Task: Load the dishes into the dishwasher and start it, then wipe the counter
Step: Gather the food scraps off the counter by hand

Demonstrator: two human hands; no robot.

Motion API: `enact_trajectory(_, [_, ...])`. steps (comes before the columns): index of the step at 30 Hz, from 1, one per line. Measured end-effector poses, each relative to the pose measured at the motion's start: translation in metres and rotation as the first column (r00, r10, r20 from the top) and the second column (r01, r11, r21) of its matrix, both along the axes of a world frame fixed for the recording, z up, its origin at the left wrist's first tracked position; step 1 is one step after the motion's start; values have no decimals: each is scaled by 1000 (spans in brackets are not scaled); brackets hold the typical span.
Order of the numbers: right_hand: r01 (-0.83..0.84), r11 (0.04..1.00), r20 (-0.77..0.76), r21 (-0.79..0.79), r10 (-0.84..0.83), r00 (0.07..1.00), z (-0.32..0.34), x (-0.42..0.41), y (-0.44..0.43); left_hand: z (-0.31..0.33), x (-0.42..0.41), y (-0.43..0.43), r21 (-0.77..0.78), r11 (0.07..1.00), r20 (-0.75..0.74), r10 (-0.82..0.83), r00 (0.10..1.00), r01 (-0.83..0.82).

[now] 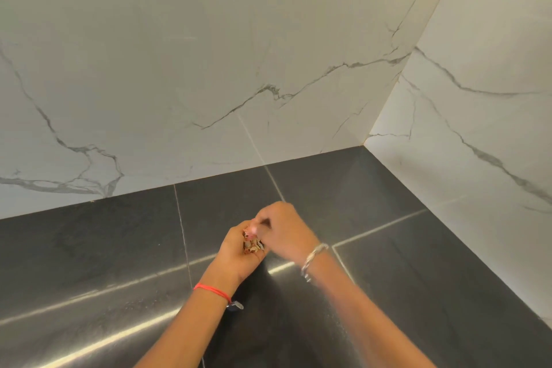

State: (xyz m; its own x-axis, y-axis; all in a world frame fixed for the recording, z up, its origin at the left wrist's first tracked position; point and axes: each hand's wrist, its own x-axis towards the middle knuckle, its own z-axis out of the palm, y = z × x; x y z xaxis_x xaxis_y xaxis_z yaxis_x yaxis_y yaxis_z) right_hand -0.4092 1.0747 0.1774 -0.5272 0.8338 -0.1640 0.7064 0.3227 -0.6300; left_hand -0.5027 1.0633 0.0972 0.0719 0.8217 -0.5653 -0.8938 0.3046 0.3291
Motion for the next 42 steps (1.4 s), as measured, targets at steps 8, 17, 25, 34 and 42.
enact_trajectory(8, [405,914,-396,16,-366,842,-11,28,12,13,3,-16,5,1000,88,25,996,-26])
enact_trajectory(17, [172,928,170,329,-238,956,-96,71,42,14,-7,-18,-34,999,108,38,993,-35])
enact_trajectory(25, [295,921,-18,254,-300,954,-97,71,47,15,-11,-19,-36,999,91,40,995,-36])
enact_trajectory(34, [145,629,-555,-764,-755,349,-32,67,-25,21,12,-44,-20,1000,63,-13,998,15])
enact_trajectory(42, [398,917,-392,-10,-369,842,11,47,-124,51,49,-103,51,988,-6,-148,989,148])
